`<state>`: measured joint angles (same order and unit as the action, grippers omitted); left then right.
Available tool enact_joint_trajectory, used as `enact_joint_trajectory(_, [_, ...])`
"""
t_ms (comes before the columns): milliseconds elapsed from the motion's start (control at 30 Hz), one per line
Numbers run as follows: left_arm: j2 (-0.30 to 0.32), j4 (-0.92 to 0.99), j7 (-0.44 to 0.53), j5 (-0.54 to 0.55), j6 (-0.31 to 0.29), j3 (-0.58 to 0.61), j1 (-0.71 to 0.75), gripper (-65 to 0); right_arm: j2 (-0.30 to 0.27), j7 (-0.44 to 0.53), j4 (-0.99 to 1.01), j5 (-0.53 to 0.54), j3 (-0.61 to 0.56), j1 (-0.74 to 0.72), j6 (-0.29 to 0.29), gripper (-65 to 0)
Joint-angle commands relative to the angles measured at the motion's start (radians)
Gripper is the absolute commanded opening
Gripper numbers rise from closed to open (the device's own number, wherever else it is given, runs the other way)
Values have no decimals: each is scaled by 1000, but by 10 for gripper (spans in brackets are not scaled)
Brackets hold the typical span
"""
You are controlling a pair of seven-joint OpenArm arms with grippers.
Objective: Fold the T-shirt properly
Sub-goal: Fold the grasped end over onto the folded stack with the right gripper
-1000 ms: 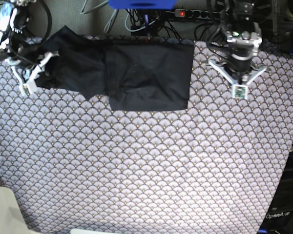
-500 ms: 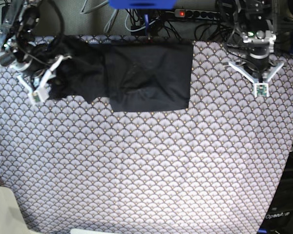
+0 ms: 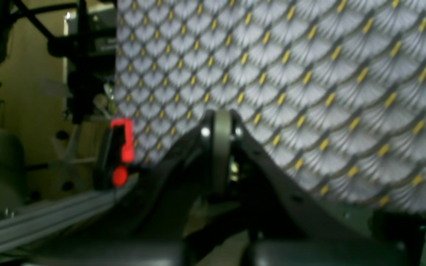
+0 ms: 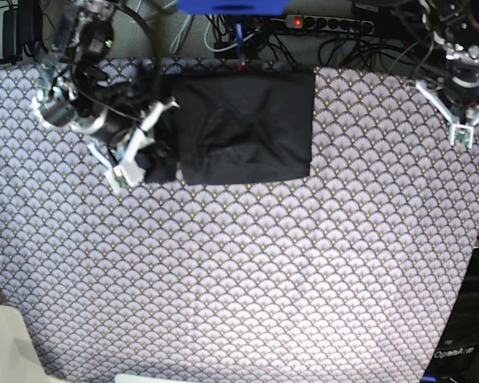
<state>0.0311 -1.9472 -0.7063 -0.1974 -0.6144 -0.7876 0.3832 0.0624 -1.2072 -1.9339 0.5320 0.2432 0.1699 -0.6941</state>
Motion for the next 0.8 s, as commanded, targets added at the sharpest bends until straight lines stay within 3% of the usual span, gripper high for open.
enact_joint_trajectory(0, [26,-2,21,0,-14,-19,-3,-650,18,20,-20,30,-2,-20,-4,-650])
enact_joint_trajectory(200, [54,124,142,-6,-45,-74,-2,-650,84,10,-20,30,-109,-79,-4,-650])
enact_joint_trajectory(433, [43,256,320,-112,-46,-92,-2,-650,95,119,-12,30,-345,-80,-4,-650])
enact_joint_trajectory(767, [25,300,340,-109,-46,-94,-2,-650,89,146,77,23,-466,-119,-4,-650])
